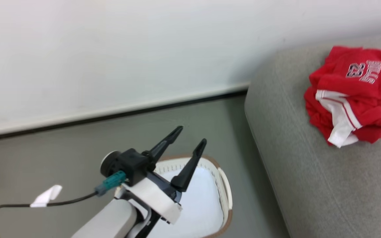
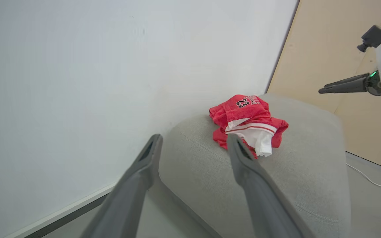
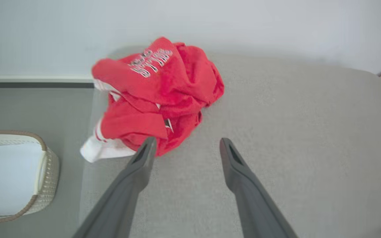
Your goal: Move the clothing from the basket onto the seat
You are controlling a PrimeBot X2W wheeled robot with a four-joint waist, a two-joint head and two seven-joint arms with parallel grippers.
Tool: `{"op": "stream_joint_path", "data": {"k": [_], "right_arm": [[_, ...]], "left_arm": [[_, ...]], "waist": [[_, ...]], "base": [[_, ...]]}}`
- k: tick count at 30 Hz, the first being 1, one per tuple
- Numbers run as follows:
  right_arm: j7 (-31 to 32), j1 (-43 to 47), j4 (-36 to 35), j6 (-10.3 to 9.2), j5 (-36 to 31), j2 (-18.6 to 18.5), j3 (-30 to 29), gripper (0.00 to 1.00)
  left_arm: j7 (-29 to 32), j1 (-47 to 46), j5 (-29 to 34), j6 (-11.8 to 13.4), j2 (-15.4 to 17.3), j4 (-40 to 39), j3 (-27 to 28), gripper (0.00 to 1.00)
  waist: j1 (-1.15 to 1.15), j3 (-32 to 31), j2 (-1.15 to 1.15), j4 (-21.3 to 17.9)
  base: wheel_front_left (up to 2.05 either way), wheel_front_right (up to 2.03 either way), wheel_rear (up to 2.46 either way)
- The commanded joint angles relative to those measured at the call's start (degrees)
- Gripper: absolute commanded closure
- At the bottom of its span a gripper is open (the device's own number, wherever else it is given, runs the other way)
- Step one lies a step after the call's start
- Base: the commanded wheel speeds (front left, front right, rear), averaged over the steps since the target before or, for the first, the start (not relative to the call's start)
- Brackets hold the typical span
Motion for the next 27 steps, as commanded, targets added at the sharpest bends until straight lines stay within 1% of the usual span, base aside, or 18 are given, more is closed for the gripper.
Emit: {"op": "stream_joint_path", "data": {"k": [1, 3, 6, 12, 16, 18, 23, 27], "right_arm": [[-1.1, 1.5, -2.1, -0.12, 0.2, 0.0, -1.1, 0.00], [-2.1, 2.9, -6.3, -0.12, -0.6, -0.2, -2.3, 0.00], [-5.1, 4.5, -11.5, -0.12, -2.0, 1.2, -5.9, 0.00], [-12.5, 11.2, -19.2, -0.12, -7.2, 7.7, -15.1, 0.00], [-16.0, 17.4, -23.2, -0.12, -10.6, 13.3, -20.5, 0.00], [-17.4, 20.4, -24.7, -0.12, -12.9, 16.4, -23.0, 0.00], [-22.4, 29.1, -27.2, -0.12, -18.7, 26.6, -28.9, 0.00], [-26.8, 35.8, -26.9, -0.12, -23.5, 33.5, -30.0, 0.00]], "left_arm": [[-0.4, 1.3, -0.4, 0.5, 0.3, -0.3, 1.0, 0.00], [-0.3, 2.3, -0.9, 1.2, 0.7, -0.6, 2.7, 0.00], [-0.4, 3.8, -1.4, 2.4, 1.8, -1.0, 5.5, 0.00], [-0.4, 7.8, -2.1, 4.9, 3.5, -1.7, 12.0, 0.00], [-0.4, 11.4, -1.4, 7.0, 3.8, -1.0, 16.8, 0.00], [-0.4, 13.2, -1.0, 7.4, 3.4, -1.2, 19.0, 0.00], [-0.4, 17.6, 0.4, 6.9, 1.7, -1.5, 23.5, 0.00], [-0.4, 20.7, 2.4, 6.7, -0.8, -1.5, 27.1, 0.00]], "waist": [[0.02, -4.2, 0.00, 1.3], [0.02, -5.7, 0.00, 2.2], [0.02, -7.5, 0.00, 3.8], [0.02, -9.5, 0.00, 7.6], [0.02, -10.2, 0.00, 10.4], [0.02, -10.3, 0.00, 11.3], [0.02, -10.6, 0.00, 13.3], [0.02, -10.9, 0.00, 14.2]], "base": [[0.00, 0.00, 0.00], [0.00, 0.00, 0.00], [0.00, 0.00, 0.00], [0.00, 0.00, 0.00], [0.00, 0.00, 0.00], [0.00, 0.00, 0.00], [0.00, 0.00, 0.00], [0.00, 0.00, 0.00]]}}
